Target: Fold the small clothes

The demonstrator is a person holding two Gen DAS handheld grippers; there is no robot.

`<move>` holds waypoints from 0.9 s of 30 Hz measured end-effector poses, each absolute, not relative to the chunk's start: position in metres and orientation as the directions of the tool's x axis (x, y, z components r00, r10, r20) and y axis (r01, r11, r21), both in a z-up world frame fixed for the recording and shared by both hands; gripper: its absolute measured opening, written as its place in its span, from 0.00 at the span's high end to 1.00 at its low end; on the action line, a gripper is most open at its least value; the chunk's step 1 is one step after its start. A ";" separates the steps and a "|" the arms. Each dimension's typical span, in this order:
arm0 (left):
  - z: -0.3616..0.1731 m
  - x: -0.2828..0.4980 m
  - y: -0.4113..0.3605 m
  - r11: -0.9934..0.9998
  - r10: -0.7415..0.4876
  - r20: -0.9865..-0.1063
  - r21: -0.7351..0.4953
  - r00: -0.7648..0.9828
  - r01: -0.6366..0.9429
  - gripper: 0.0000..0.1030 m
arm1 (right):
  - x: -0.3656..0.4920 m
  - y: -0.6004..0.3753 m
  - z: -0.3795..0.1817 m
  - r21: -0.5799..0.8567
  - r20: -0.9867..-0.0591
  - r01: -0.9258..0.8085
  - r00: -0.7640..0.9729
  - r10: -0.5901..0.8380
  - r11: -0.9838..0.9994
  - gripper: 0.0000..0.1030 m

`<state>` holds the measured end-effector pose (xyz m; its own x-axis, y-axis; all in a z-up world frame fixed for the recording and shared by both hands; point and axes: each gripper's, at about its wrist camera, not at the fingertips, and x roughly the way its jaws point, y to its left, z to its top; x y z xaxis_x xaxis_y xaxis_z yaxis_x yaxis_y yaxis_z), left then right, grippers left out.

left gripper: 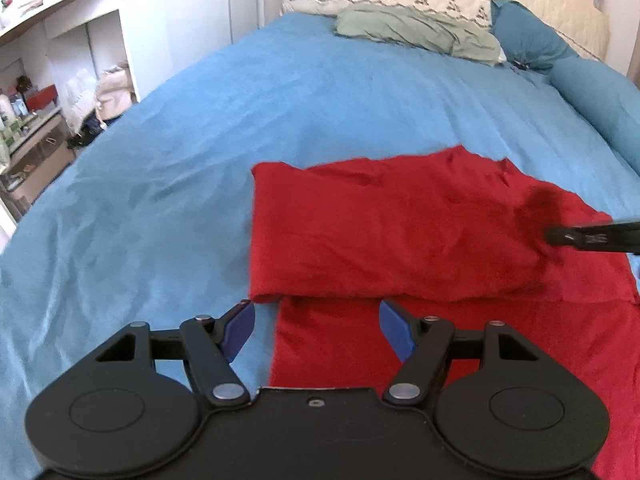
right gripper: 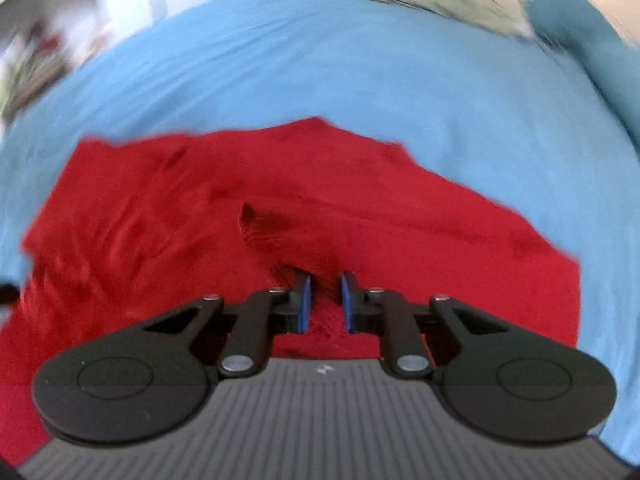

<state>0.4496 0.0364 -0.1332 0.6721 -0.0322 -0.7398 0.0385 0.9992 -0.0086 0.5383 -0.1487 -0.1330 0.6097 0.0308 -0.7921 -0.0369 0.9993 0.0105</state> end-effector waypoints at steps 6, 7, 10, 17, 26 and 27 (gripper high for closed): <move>-0.152 0.468 0.052 0.999 -0.033 -0.762 -0.027 0.647 0.019 0.28 | 0.518 -0.208 -0.156 0.234 -0.823 0.206 0.563 0.080 0.950 0.65; -0.157 0.471 0.054 1.000 -0.025 -0.769 -0.022 0.639 0.012 0.28 | 0.512 -0.213 -0.158 0.263 -0.816 0.212 0.570 0.100 0.941 0.52; -0.170 0.480 0.060 1.000 -0.006 -0.791 -0.015 0.612 -0.009 0.28 | 0.499 -0.218 -0.158 0.337 -0.781 0.206 0.606 0.150 0.919 0.19; -0.176 0.484 0.057 0.999 0.015 -0.795 0.035 0.607 0.021 0.28 | 0.514 -0.222 -0.162 0.447 -0.758 0.281 0.622 0.194 0.849 0.31; -0.181 0.487 0.049 0.995 0.072 -0.764 0.104 0.642 0.012 0.28 | 0.534 -0.213 -0.130 0.329 -0.763 0.253 0.638 0.098 0.910 0.81; -0.181 0.488 0.049 0.994 0.076 -0.759 0.108 0.646 0.010 0.28 | 0.537 -0.214 -0.120 0.324 -0.749 0.242 0.656 0.092 0.915 0.81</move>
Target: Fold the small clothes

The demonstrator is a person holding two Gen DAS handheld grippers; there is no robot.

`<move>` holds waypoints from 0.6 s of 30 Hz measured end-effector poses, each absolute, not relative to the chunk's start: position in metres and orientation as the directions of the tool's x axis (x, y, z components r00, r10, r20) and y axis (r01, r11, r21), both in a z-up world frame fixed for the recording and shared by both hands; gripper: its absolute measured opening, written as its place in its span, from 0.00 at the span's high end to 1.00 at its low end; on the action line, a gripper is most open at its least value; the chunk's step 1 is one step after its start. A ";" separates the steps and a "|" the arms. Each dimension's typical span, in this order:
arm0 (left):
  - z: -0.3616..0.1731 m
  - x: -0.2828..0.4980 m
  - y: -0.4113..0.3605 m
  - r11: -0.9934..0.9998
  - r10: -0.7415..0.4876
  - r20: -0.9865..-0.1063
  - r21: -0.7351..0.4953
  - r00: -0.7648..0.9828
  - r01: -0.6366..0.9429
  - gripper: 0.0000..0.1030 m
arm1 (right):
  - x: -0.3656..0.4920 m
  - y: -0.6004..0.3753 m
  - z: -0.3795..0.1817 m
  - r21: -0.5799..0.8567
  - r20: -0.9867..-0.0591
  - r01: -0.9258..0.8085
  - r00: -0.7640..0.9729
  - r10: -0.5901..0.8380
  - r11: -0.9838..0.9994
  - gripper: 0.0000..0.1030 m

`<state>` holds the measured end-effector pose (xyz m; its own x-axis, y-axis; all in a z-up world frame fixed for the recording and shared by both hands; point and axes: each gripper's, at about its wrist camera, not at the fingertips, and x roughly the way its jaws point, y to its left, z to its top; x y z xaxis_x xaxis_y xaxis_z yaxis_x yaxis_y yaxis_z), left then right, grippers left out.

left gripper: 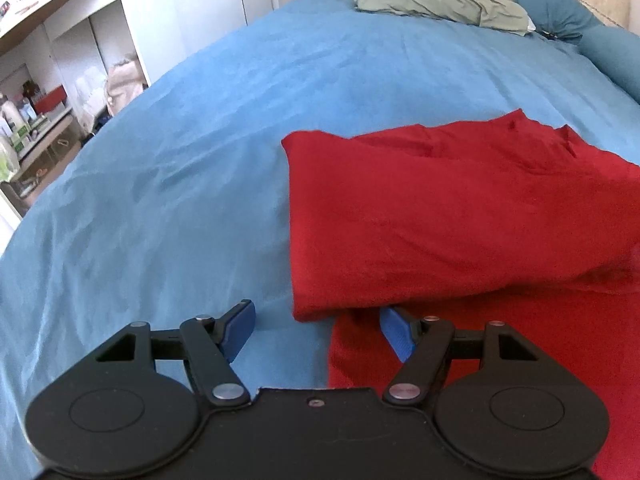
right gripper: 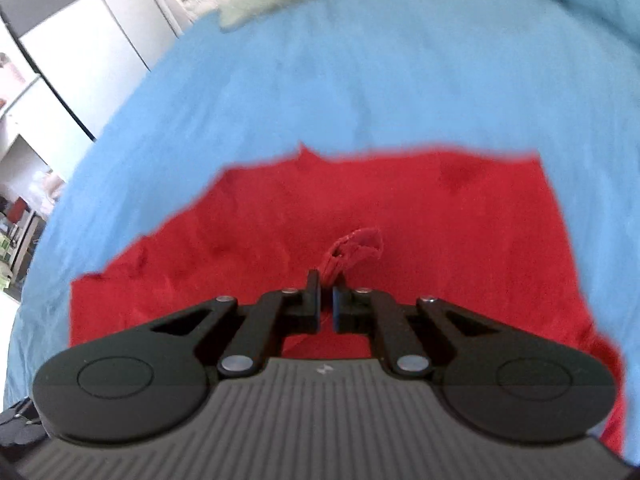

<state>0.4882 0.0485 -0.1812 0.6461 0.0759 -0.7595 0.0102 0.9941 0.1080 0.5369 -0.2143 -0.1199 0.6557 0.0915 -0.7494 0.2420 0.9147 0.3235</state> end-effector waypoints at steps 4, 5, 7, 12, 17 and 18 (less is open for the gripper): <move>-0.179 0.496 0.046 0.994 0.080 -0.750 0.106 0.656 0.000 0.29 | 0.535 -0.231 -0.083 0.288 -0.690 0.238 0.723 0.029 0.928 0.81; -0.178 0.500 0.044 0.995 0.070 -0.750 0.096 0.657 0.004 0.29 | 0.534 -0.238 -0.078 0.271 -0.681 0.245 0.732 0.006 0.931 0.81; -0.176 0.505 0.039 0.993 0.074 -0.743 0.116 0.665 0.019 0.29 | 0.534 -0.246 -0.077 0.192 -0.685 0.249 0.727 -0.052 0.949 0.81; -0.179 0.509 0.042 0.992 0.095 -0.751 0.128 0.653 0.002 0.32 | 0.528 -0.271 -0.103 0.183 -0.737 0.273 0.674 -0.052 0.945 0.81; -0.181 0.500 0.059 0.991 0.127 -0.754 0.119 0.644 -0.056 0.32 | 0.522 -0.280 -0.129 0.187 -0.772 0.317 0.632 -0.060 0.930 0.81; -0.181 0.498 0.059 0.991 0.129 -0.757 0.120 0.641 -0.058 0.32 | 0.523 -0.285 -0.136 0.193 -0.786 0.330 0.616 -0.055 0.924 0.81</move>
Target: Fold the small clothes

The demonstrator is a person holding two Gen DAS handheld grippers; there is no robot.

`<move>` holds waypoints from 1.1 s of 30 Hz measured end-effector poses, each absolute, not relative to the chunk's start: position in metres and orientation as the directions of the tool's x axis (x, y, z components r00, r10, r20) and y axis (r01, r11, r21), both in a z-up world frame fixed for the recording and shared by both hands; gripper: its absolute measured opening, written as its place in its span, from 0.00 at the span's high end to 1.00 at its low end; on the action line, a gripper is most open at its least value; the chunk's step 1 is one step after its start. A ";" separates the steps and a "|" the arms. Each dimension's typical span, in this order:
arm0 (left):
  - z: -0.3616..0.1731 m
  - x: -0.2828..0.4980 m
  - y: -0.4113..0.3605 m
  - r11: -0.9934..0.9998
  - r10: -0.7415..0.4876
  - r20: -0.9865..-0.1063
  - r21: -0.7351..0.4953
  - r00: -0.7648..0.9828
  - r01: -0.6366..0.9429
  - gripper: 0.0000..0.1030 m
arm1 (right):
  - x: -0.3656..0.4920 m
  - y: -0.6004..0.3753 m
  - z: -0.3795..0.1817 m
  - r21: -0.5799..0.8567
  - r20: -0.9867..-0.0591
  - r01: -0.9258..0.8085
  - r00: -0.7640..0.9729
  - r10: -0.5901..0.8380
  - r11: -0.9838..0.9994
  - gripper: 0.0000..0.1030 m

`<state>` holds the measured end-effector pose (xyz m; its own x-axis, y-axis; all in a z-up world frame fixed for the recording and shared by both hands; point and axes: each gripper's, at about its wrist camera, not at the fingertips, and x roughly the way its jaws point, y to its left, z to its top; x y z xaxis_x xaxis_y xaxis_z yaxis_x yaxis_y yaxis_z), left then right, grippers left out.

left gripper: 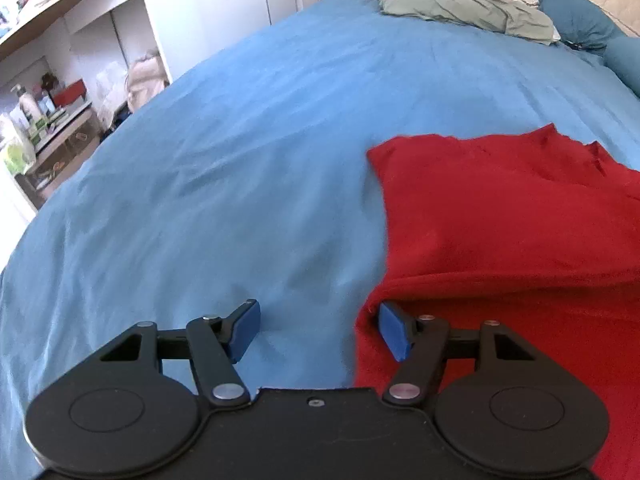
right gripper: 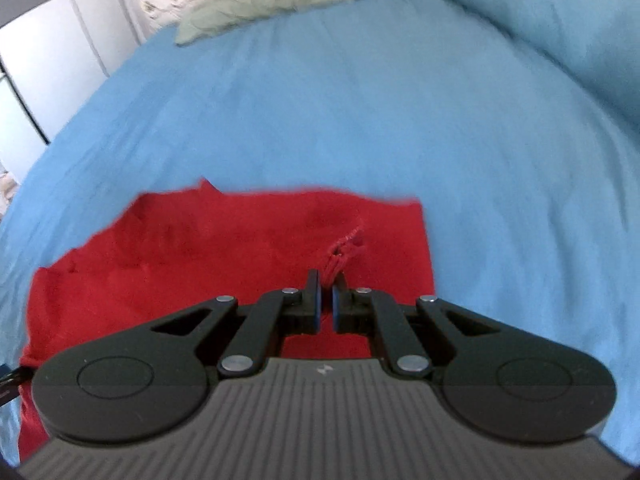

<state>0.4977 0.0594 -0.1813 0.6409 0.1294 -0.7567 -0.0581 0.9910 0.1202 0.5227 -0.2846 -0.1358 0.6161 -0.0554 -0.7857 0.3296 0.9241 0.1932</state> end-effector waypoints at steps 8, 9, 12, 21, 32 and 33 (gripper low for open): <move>-0.160 0.470 0.043 0.983 0.121 -0.726 0.182 0.677 0.020 0.33 | 0.497 -0.275 -0.156 0.094 -0.828 0.325 0.550 -0.108 0.941 0.51; -0.153 0.465 0.035 0.981 0.075 -0.705 0.181 0.705 0.076 0.31 | 0.495 -0.274 -0.151 0.068 -0.820 0.331 0.557 -0.136 0.941 0.38; -0.140 0.468 0.017 0.964 -0.052 -0.686 0.155 0.726 0.216 0.28 | 0.483 -0.261 -0.133 0.053 -0.735 0.248 0.665 -0.131 0.967 0.07; -0.177 0.512 0.009 0.963 -0.133 -0.795 0.038 0.592 0.267 0.28 | 0.498 -0.251 -0.154 0.204 -0.761 0.142 0.645 0.065 0.969 0.07; -0.177 0.492 0.021 0.972 -0.122 -0.822 0.016 0.556 0.236 0.28 | 0.491 -0.270 -0.169 0.202 -0.788 0.177 0.613 0.053 0.963 0.08; -0.172 0.491 0.021 0.972 -0.117 -0.821 0.021 0.559 0.235 0.28 | 0.488 -0.270 -0.165 0.200 -0.786 0.182 0.616 0.047 0.963 0.08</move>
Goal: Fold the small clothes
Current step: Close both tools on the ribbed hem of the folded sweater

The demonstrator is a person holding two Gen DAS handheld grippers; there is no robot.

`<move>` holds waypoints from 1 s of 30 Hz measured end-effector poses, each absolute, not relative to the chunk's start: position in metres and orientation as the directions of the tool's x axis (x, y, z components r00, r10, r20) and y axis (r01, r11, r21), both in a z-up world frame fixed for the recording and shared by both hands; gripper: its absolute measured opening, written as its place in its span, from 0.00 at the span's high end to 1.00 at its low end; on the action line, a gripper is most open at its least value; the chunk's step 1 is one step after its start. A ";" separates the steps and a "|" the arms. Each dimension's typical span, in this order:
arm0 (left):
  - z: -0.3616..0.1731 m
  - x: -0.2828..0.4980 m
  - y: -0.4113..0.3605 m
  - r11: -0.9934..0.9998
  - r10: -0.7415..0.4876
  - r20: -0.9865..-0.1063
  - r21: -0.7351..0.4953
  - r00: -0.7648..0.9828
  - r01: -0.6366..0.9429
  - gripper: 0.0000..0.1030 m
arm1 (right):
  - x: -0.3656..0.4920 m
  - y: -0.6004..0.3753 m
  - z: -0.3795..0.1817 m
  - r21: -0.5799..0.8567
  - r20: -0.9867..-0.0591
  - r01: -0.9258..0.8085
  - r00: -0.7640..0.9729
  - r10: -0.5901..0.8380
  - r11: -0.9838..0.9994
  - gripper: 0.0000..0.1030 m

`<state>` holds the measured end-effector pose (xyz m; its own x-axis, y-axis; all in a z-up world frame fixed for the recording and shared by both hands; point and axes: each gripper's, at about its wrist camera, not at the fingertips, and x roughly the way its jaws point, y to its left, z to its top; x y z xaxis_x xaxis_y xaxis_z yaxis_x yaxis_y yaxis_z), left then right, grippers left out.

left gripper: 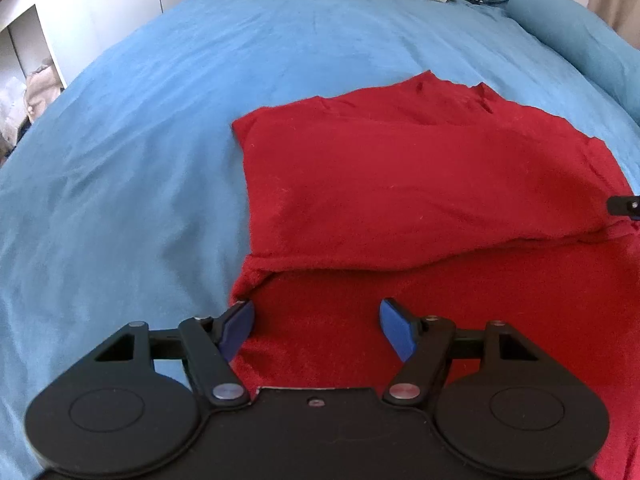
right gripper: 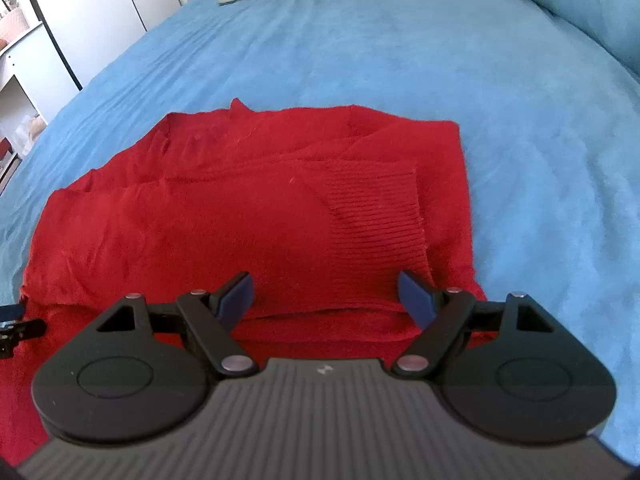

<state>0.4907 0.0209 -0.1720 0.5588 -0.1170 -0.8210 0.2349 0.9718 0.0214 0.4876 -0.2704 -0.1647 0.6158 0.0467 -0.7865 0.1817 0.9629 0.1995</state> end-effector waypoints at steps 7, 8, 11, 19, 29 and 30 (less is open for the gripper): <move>-0.102 0.442 0.037 0.976 -0.122 -0.747 0.029 0.654 0.216 0.21 | 0.428 -0.277 -0.099 0.232 -0.691 0.142 0.720 0.060 0.962 0.07; -0.091 0.431 0.044 0.979 -0.128 -0.742 0.012 0.658 0.204 0.15 | 0.415 -0.278 -0.088 0.223 -0.684 0.135 0.728 0.056 0.966 0.07; -0.065 0.397 0.063 0.986 -0.141 -0.743 -0.042 0.655 0.164 0.07 | 0.373 -0.282 -0.060 0.213 -0.684 0.124 0.727 0.058 0.969 0.07; -0.084 0.313 0.089 0.988 -0.141 -0.884 -0.101 0.445 0.113 0.09 | 0.260 -0.277 -0.054 0.207 -0.816 0.206 0.576 0.053 0.956 0.07; -0.152 0.259 0.085 0.989 -0.126 -0.949 -0.098 0.289 0.110 0.49 | 0.175 -0.254 -0.113 0.105 -0.927 0.353 0.372 -0.036 0.930 0.18; -0.156 0.255 0.083 0.990 -0.125 -0.950 -0.098 0.285 0.105 0.53 | 0.170 -0.254 -0.118 0.103 -0.934 0.367 0.355 -0.036 0.925 0.19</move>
